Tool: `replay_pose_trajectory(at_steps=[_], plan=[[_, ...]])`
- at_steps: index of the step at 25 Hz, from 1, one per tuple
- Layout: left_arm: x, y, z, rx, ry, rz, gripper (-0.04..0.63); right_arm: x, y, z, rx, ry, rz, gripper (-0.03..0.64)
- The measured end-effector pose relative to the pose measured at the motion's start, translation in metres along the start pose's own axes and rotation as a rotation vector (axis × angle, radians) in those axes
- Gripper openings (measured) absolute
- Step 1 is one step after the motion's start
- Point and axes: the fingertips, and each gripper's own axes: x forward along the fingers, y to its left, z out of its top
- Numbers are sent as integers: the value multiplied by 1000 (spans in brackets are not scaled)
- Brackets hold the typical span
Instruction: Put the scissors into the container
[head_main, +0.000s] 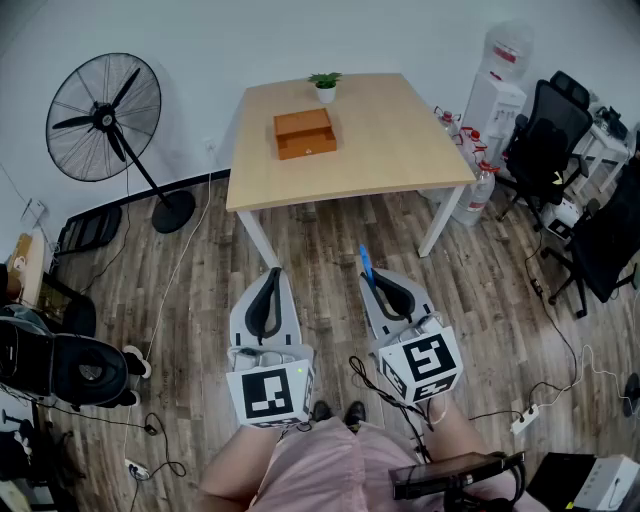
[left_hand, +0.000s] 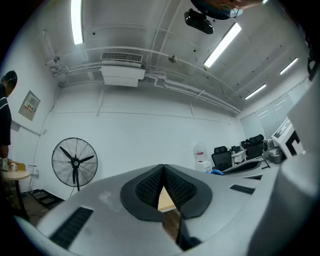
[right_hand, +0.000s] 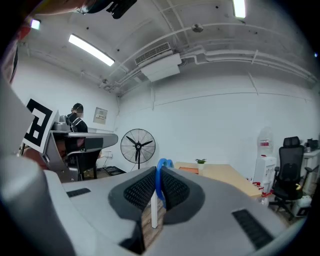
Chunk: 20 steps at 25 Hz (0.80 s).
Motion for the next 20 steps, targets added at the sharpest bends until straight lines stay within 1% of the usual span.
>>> replay_pose_trajectory(at_steps=[7, 12, 16, 20], plan=[[0, -23, -6, 3, 6, 7, 5, -11, -17, -7, -7, -2, 11, 31], [3, -30, -16, 13, 28, 25, 5, -10, -31, -12, 26, -13, 16, 31], [8, -22, -37, 6, 88, 58, 5, 3, -34, -17, 23, -2, 29, 31], [28, -5, -41, 1, 71, 67, 5, 31, -36, -22, 23, 13, 54, 31]])
